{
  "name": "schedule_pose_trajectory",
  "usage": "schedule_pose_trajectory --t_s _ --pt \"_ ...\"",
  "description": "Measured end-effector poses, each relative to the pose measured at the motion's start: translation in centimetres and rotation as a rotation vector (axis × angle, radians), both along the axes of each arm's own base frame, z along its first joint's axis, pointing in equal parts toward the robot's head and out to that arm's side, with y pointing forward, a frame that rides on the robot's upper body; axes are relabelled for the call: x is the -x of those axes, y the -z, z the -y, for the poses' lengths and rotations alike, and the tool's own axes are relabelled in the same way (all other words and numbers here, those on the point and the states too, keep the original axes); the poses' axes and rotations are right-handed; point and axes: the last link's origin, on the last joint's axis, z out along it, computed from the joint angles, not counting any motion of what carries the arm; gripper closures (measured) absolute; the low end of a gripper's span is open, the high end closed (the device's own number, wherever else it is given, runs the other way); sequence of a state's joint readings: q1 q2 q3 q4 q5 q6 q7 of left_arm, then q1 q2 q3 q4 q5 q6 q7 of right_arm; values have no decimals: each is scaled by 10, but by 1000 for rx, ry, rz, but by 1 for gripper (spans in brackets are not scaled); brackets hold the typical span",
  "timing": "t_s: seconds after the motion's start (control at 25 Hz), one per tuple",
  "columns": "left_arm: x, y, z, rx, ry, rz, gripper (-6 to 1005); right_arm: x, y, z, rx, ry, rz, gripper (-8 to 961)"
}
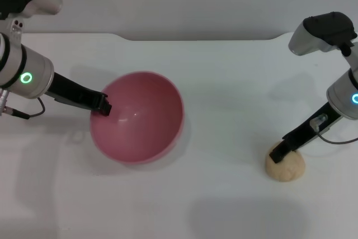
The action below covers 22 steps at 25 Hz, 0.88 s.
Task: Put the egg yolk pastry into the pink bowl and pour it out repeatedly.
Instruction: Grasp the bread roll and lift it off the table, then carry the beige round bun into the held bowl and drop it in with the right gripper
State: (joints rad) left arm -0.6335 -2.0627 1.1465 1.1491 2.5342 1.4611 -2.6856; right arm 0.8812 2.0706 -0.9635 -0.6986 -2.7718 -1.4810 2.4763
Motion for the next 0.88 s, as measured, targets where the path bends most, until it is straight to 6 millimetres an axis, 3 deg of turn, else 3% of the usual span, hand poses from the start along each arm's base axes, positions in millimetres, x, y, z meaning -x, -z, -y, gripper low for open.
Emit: schedule_pose_trajectory --t_s 0.16,0.52,0.6,0.88 --pt "-3 3 0 13 10 -8 1000 2 -2 3 20 -42 -70 532" --pt "-12 12 -1 62 42 -37 1001 15 -34 1 -54 -121 -202 607" --pt "-16 16 -1 83 54 -44 1001 25 -40 0 -53 -159 -249 624" --pt "-36 39 1 189 121 -98 1001 92 -62 -6 -99 -486 -480 689"
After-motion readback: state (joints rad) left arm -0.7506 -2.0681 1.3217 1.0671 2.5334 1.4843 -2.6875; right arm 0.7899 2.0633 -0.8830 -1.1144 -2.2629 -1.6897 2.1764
